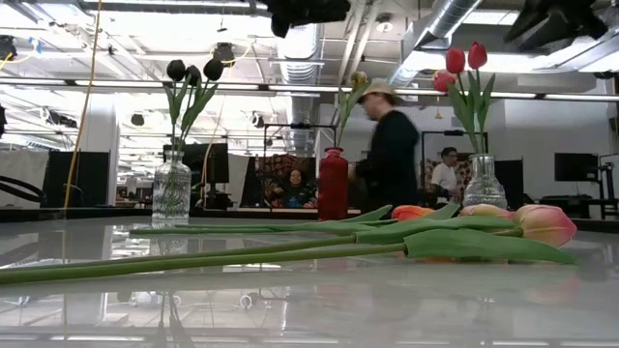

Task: Sort flowers into vase by color
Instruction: Put the top orange flower into the bottom transparent vase

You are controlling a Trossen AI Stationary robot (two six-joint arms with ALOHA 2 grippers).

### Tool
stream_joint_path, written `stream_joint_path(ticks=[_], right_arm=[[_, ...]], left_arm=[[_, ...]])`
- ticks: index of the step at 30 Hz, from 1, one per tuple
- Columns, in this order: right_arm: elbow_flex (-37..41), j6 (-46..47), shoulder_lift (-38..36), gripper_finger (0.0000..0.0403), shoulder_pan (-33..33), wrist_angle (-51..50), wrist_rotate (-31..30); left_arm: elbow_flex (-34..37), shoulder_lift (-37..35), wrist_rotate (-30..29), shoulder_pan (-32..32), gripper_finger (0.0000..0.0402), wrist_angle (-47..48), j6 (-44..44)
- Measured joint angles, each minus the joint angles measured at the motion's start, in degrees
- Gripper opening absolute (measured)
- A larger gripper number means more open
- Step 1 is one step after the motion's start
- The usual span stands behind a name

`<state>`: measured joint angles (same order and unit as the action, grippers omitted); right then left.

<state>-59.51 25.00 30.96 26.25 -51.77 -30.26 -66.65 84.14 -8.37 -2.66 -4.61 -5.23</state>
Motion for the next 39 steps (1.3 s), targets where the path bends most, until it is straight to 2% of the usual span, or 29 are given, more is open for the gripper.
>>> stream_joint_path(ticks=[7,10,15,22,30,39], right_arm=[[0.0,0.9,-2.7,0.0217,-0.1,0.6,16.8],[0.0,1.9,-2.3,0.0217,-0.1,0.3,20.2],[0.0,2.0,-0.1,0.0217,-2.2,0.0,21.3],[0.0,4.1,4.1,0.0217,-8.4,0.6,21.4],[0.0,5.6,9.5,0.0217,-16.7,1.9,21.3],[0.1,5.5,14.1,0.0217,-23.5,8.0,17.9]], left_arm=[[0.0,0.3,0.1,0.9,0.0106,5.7,3.8],[0.4,0.3,0.0,1.5,0.0106,6.9,5.6],[2.0,0.4,0.0,2.6,0.0106,7.0,7.7],[3.3,1.8,0.0,3.1,0.0106,5.7,10.8],[3.3,12.4,0.1,3.9,0.0106,-1.1,11.7],[3.3,21.0,0.0,3.9,0.0106,-1.3,12.5]])
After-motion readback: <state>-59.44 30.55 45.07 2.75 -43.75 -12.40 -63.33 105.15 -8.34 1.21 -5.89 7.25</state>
